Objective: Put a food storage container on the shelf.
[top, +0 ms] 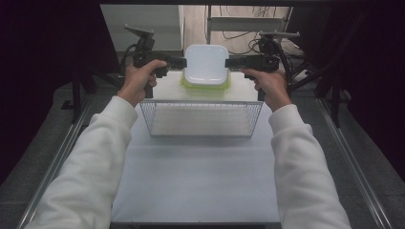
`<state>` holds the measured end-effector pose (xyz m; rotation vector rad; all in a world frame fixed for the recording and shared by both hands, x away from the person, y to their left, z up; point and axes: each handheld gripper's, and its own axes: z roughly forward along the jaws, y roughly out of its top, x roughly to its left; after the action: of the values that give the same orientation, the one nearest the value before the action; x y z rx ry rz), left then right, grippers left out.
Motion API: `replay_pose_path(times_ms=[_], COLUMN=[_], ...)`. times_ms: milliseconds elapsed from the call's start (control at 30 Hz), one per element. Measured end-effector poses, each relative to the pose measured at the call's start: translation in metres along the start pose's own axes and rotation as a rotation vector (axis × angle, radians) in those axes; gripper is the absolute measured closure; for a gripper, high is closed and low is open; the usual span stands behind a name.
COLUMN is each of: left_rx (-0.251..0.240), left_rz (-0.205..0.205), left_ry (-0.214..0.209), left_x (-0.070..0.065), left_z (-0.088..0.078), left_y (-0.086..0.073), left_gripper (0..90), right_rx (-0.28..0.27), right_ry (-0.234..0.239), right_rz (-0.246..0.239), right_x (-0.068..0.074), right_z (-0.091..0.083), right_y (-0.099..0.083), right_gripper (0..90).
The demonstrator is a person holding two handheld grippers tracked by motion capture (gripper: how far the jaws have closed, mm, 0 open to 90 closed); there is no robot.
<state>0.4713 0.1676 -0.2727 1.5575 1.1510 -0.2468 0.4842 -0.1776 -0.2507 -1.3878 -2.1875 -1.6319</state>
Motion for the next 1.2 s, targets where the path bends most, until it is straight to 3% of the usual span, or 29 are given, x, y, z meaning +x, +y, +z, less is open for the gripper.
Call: replay_pose_path(times_ms=[33,100,133,267,433,533,567,600,633,667,700,767,800,833,867,967,1000,1033,1067,1100,1200], left_rx=[-0.010,-0.021,-0.021,-0.040,-0.052,-0.046,-0.050,-0.050,-0.052,-0.057,-0.067,-0.083,-0.083,-0.096,-0.109,-0.118,-0.123,-0.124,-0.132,-0.132,-0.129], left_rz=[-0.038,-0.075,-0.075,-0.136,-0.153,-0.139,-0.103,-0.103,-0.089,-0.077,-0.023,0.019,0.019,0.039,0.060,0.142,0.157,0.168,0.188,0.188,0.240], left_ry=[-0.015,-0.035,-0.035,-0.041,-0.037,-0.035,-0.017,-0.017,-0.011,-0.002,0.023,0.027,0.027,0.030,0.033,0.063,0.075,0.076,0.088,0.088,0.113], left_x=[0.005,0.010,0.010,0.018,0.024,0.024,0.023,0.023,0.021,0.020,0.014,0.007,0.007,0.003,0.000,-0.007,-0.009,-0.009,-0.010,-0.010,-0.009], left_z=[0.002,0.004,0.004,0.011,0.016,0.018,0.018,0.018,0.018,0.016,0.010,0.002,0.002,-0.003,-0.008,-0.023,-0.027,-0.029,-0.036,-0.036,-0.046], left_y=[0.002,0.005,0.005,0.009,0.009,0.008,0.007,0.007,0.006,0.005,0.002,-0.003,-0.003,-0.007,-0.012,-0.034,-0.043,-0.050,-0.071,-0.071,-0.101], left_gripper=[78.8,78.3,77.9,75.9,70.9,64.1,59.2,53.3,53.3,47.1,38.9,34.4,32.6,31.4,31.4,29.0,28.6,28.5,28.6,28.8,28.6], right_rx=[0.005,0.017,0.017,0.029,0.027,0.021,0.009,0.009,-0.002,-0.024,-0.076,-0.106,-0.106,-0.131,-0.131,-0.138,-0.126,-0.122,-0.118,-0.118,-0.096], right_ry=[-0.008,-0.026,-0.026,-0.033,-0.017,-0.012,-0.014,-0.014,-0.015,-0.018,-0.034,-0.044,-0.044,-0.044,-0.044,-0.040,-0.038,-0.041,-0.045,-0.045,-0.054], right_rz=[0.008,0.026,0.026,0.096,0.163,0.161,0.145,0.145,0.142,0.137,0.099,0.060,0.060,0.006,0.006,-0.086,-0.131,-0.147,-0.164,-0.164,-0.206], right_x=[0.000,-0.002,-0.002,-0.010,-0.017,-0.018,-0.016,-0.016,-0.014,-0.013,-0.006,-0.001,-0.001,0.005,0.005,0.008,0.005,0.004,0.002,0.002,-0.004], right_z=[0.002,0.006,0.006,0.013,0.019,0.019,0.019,0.019,0.018,0.016,0.008,-0.001,-0.001,-0.011,-0.011,-0.024,-0.031,-0.034,-0.037,-0.037,-0.048], right_y=[0.002,0.004,0.004,0.009,0.008,0.008,0.007,0.007,0.007,0.007,0.007,0.006,0.006,-0.001,-0.001,-0.024,-0.043,-0.050,-0.059,-0.059,-0.090], right_gripper=[72.1,70.3,70.3,67.1,62.9,61.3,53.9,53.9,49.7,45.6,40.1,36.8,36.8,34.4,34.4,32.0,30.3,30.0,29.5,29.5,28.8])
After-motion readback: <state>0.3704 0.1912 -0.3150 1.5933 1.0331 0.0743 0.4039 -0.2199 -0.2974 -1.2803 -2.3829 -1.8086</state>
